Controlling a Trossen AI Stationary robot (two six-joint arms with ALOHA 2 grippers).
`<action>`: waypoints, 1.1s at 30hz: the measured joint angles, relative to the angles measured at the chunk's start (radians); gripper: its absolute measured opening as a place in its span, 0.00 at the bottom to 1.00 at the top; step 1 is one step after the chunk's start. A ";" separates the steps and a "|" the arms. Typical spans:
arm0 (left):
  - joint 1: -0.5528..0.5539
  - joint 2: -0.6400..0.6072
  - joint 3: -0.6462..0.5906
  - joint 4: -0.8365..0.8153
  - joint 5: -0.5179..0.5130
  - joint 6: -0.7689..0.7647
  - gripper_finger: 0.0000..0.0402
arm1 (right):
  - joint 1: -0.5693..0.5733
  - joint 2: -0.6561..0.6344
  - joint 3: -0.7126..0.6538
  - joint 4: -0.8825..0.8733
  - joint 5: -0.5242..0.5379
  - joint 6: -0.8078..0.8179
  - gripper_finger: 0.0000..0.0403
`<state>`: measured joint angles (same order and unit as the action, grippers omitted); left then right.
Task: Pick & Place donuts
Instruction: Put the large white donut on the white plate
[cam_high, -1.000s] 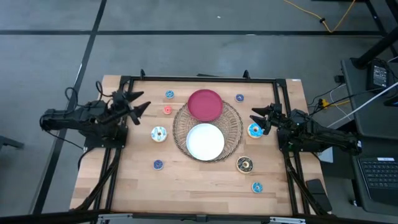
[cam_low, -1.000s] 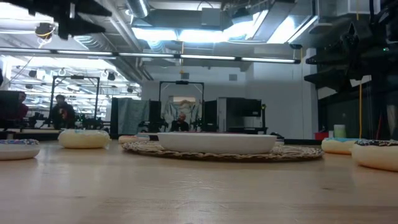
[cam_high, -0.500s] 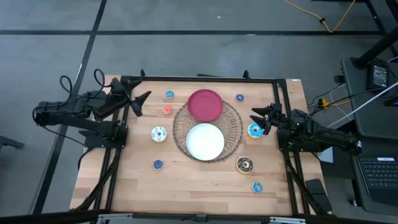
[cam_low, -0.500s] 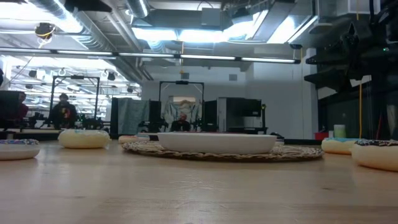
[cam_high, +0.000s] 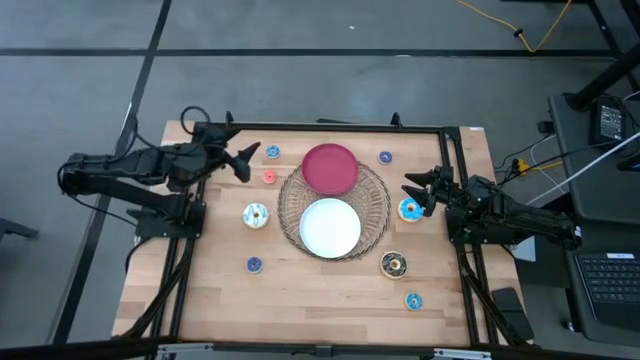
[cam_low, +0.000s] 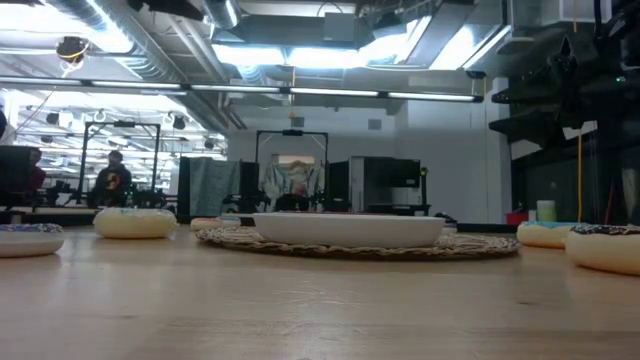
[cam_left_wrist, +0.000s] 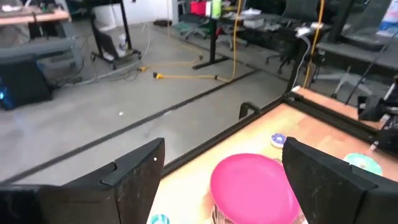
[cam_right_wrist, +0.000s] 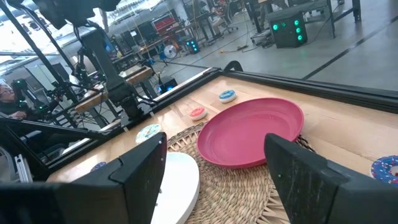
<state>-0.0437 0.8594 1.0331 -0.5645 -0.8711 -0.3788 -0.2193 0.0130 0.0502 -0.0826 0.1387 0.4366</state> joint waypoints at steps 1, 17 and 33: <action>0.000 0.020 0.013 -0.018 0.000 -0.027 0.78 | 0.000 0.000 0.000 0.000 0.000 0.000 0.67; 0.000 0.256 0.166 -0.331 0.234 -0.482 0.76 | 0.000 0.000 0.000 0.000 0.000 0.000 0.67; -0.022 0.449 0.166 -0.409 0.576 -0.661 0.76 | 0.000 0.000 0.000 0.000 0.000 0.000 0.67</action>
<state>-0.0653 1.3088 1.1988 -0.9733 -0.2947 -1.0399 -0.2194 0.0131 0.0502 -0.0826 0.1387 0.4366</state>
